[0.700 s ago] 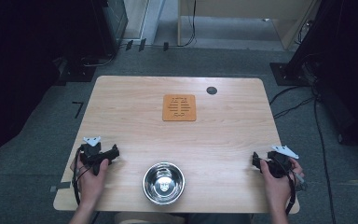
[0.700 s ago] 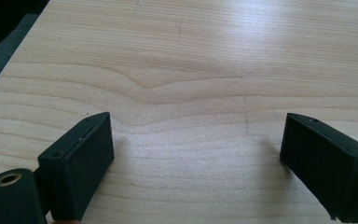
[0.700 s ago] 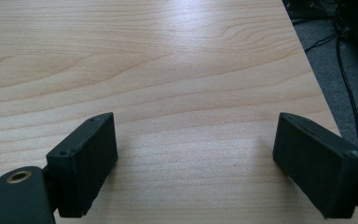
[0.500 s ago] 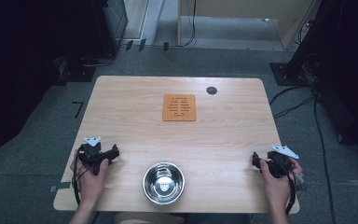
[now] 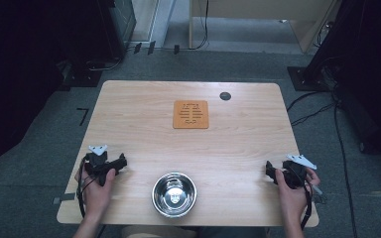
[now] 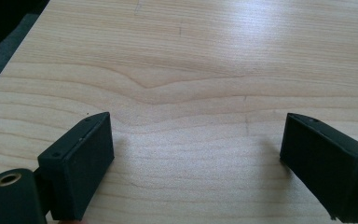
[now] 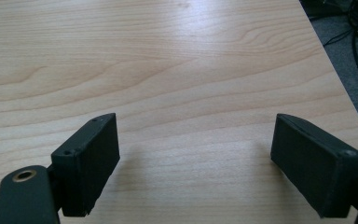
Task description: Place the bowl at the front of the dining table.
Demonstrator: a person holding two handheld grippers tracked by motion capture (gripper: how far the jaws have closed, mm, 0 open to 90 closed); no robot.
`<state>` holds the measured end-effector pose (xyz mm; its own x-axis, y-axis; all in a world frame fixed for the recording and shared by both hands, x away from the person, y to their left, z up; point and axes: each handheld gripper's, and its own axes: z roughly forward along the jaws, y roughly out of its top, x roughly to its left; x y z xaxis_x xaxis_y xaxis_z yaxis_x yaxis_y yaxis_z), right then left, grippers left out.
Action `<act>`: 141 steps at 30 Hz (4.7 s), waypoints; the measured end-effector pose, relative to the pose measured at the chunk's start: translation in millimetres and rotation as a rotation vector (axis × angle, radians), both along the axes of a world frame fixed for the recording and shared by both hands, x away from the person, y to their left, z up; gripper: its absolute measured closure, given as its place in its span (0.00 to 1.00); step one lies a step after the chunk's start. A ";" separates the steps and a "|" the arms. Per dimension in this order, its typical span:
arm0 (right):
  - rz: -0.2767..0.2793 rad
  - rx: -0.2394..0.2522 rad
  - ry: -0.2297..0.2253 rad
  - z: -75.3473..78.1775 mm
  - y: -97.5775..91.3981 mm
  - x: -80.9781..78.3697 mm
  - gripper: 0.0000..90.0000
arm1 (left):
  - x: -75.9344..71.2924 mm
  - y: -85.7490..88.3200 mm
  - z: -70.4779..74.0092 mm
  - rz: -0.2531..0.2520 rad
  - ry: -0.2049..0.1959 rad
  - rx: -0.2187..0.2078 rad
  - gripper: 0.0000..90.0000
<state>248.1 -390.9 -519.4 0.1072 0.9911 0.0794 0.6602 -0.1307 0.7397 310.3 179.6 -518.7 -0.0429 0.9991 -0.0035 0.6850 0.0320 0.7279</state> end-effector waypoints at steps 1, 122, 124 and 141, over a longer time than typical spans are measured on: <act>0.003 -0.003 -0.001 1.1 1.4 -0.3 0.17 | 0.0 0.0 0.0 0.000 0.000 0.000 0.10; 0.628 0.208 0.024 13.5 217.2 -29.5 0.52 | 1.8 -1.1 0.1 0.017 0.000 0.000 0.10; 0.660 0.243 0.046 13.5 216.7 -28.2 0.59 | 1.8 -1.1 0.1 0.017 -0.001 0.000 0.10; 0.677 0.432 0.090 8.7 211.4 -25.9 0.94 | 1.9 -1.1 0.0 0.017 -0.001 -0.001 0.10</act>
<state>222.1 -179.5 -510.7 -0.4809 0.7273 0.4897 0.7531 0.0567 0.6554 312.2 178.5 -518.7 -0.0601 0.9982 -0.0041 0.6834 0.0441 0.7287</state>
